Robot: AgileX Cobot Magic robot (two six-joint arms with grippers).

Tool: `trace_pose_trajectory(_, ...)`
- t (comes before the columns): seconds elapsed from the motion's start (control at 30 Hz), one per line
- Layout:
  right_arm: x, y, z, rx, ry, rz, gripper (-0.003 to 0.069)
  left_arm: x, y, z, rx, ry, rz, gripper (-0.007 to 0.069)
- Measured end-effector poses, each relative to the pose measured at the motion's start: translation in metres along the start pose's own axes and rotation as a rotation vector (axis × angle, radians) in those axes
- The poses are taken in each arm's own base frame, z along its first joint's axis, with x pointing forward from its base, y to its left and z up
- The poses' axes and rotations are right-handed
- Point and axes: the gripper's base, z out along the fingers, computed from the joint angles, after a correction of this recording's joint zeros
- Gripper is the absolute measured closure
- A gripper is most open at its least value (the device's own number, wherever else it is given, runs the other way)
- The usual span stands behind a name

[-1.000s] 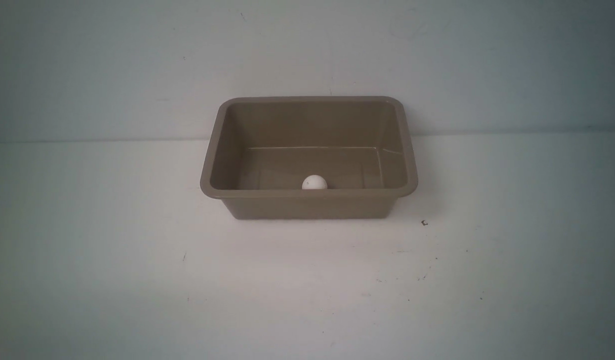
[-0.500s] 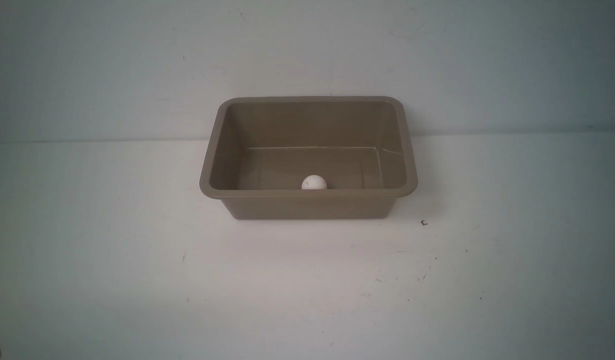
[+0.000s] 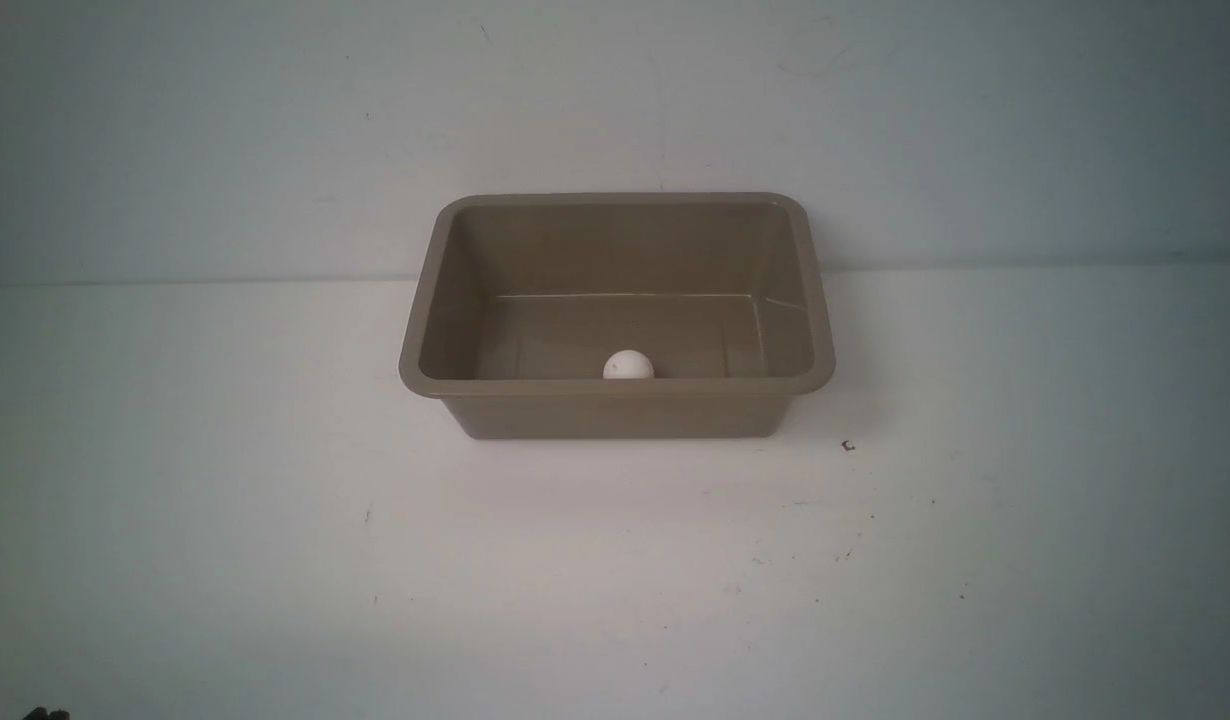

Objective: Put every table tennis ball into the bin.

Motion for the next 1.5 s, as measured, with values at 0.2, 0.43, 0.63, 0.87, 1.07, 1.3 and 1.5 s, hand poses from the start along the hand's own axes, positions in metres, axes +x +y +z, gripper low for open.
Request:
trace_pose_trajectory(0.2, 0.000, 0.000, 0.000, 0.000, 0.000, 0.000, 0.0676, 0.000, 0.000, 0.000, 0.000, 0.000, 0.000, 0.0629)
trace_pose_trajectory(0.43, 0.000, -0.001, 0.000, 0.008, -0.001, -0.010, 0.0676, 0.000, 0.000, 0.000, 0.000, 0.000, 0.000, 0.0629)
trace_pose_trajectory(0.63, -0.018, 0.002, -0.001, -0.023, -0.199, 0.057, 0.0676, 0.000, 0.000, 0.000, 0.000, 0.000, 0.000, 0.0629)
trace_pose_trajectory(0.87, -0.022, 0.023, 0.024, 0.056, -0.470, 0.076, 0.0676, 0.000, 0.000, 0.000, 0.000, 0.001, 0.000, 0.0629)
trace_pose_trajectory(1.07, 0.030, 0.032, 0.077, 0.172, -0.361, 0.160, 0.0676, 0.000, 0.000, 0.000, 0.000, 0.001, 0.000, 0.0629)
trace_pose_trajectory(1.3, 0.079, 0.033, 0.108, 0.237, -0.253, 0.213, 0.0676, 0.000, 0.000, 0.000, 0.001, 0.002, 0.000, 0.0629)
trace_pose_trajectory(1.5, 0.084, 0.033, 0.110, 0.258, -0.228, 0.220, 0.0676, 0.000, 0.000, 0.000, 0.001, 0.002, 0.000, 0.0629)
